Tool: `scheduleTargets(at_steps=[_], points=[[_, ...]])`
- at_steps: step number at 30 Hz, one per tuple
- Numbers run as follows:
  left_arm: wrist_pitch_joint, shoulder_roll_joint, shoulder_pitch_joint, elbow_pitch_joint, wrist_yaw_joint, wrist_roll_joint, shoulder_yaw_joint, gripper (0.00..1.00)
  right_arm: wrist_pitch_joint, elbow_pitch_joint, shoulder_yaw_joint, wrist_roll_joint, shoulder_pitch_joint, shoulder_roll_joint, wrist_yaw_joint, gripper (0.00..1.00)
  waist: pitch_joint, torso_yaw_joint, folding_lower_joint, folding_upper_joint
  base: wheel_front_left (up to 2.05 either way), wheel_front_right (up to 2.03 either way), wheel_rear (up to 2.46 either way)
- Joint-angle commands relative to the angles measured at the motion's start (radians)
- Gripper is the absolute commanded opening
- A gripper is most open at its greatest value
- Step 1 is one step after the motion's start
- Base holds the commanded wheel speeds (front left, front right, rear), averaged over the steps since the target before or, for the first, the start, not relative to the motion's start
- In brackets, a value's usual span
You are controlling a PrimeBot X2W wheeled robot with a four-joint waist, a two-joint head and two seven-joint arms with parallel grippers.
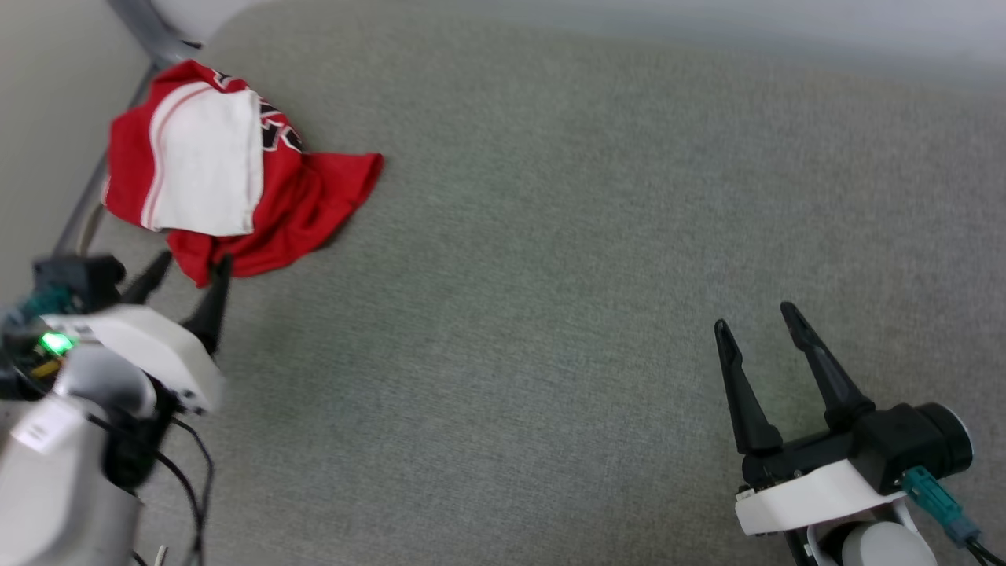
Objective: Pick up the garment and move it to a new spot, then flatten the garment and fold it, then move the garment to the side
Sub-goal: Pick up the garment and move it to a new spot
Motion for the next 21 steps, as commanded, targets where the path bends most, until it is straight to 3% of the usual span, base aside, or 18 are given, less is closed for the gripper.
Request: scheduleTargets(at_steps=[1,5,11,17,21], points=[[0.076,0.051,-0.054,0.003,-0.002,-0.045,-0.015,1.00,-0.002,-0.013,0.000,-0.013,-0.021,-0.008,-0.001,1.00,0.091,-0.050,-0.0004,0.0000,0.00,0.00,0.00],[0.252,0.158,-0.153,0.015,-0.002,-0.136,-0.048,1.00,-0.002,-0.039,-0.008,-0.022,-0.040,-0.017,-0.001,1.00,0.166,-0.077,-0.0004,0.0000,0.00,0.00,0.00],[0.409,0.265,-0.283,0.078,-0.001,-0.247,-0.083,1.00,-0.002,-0.065,-0.003,-0.031,-0.058,-0.020,-0.001,1.00,0.248,-0.109,-0.0004,0.0000,0.00,0.00,0.00],[0.461,0.320,-0.367,0.190,-0.001,-0.315,-0.121,1.00,-0.002,-0.077,0.003,-0.036,-0.058,-0.028,-0.001,1.00,0.296,-0.126,-0.0004,0.0000,0.00,0.00,0.00],[0.484,0.319,-0.393,0.242,-0.001,-0.369,-0.160,1.00,-0.002,-0.082,-0.010,-0.039,-0.055,-0.035,-0.001,1.00,0.311,-0.126,-0.0004,0.0000,0.00,0.00,0.00]])
